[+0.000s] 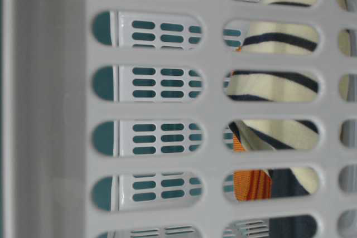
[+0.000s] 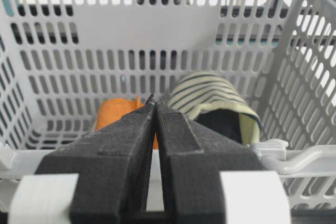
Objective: Pick up the slipper from the shopping basket with the left arm.
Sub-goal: 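Move the left gripper over the striped slipper in the basket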
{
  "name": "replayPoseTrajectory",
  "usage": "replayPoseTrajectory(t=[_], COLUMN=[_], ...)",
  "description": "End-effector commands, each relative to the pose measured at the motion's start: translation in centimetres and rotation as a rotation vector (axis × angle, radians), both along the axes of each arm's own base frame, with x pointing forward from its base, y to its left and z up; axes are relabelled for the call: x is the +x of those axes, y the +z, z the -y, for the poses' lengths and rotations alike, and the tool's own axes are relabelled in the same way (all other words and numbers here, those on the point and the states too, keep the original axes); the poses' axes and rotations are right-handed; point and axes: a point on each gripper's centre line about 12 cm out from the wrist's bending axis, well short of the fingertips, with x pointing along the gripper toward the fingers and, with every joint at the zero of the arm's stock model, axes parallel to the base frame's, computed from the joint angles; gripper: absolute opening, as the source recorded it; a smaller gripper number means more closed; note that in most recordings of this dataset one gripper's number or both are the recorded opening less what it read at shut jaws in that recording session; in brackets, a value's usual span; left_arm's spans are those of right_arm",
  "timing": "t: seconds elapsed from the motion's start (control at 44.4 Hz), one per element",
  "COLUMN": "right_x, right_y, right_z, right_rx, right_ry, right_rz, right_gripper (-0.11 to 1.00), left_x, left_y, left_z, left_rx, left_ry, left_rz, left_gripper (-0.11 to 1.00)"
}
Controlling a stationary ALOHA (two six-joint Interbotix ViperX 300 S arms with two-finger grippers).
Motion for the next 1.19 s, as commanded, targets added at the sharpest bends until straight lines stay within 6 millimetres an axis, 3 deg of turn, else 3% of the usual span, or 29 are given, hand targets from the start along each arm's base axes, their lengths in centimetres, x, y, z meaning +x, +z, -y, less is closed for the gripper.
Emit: replayPoseTrajectory(t=[0.0,0.068,0.27,0.338,0.473,1.058,1.171], right_x=[0.1,0.0,-0.5,-0.7,-1.1,-2.5,-2.5], right_y=[0.8,0.6,0.0,0.0,0.3,0.0,-0.1], right_z=[-0.2,-0.3,-0.5,-0.5,-0.5,-0.5,-0.5], right_rx=[0.012,0.024,0.063,0.068,0.072,0.071,0.068], right_ry=[0.011,0.016,0.026,0.026,0.028,0.029,0.029], right_rz=[0.020,0.007,-0.068,-0.084,-0.098,-0.202,-0.203], right_gripper=[0.00,0.05,0.00,0.00,0.00,0.00,0.08], left_x=[0.5,0.9,1.8,2.5,4.7,16.5,18.6], left_y=[2.8,3.8,7.2,8.8,10.1,8.2,7.7], left_z=[0.7,0.8,0.8,1.0,1.5,3.5,3.6], left_rx=[0.011,-0.004,-0.018,-0.009,0.002,0.014,0.017], left_ry=[-0.038,-0.039,-0.030,-0.036,-0.050,-0.053,-0.045], left_rz=[-0.003,-0.078,-0.239,-0.262,-0.339,-0.814,-0.878], left_gripper=[0.06,0.01,0.00,0.00,0.00,0.00,0.00])
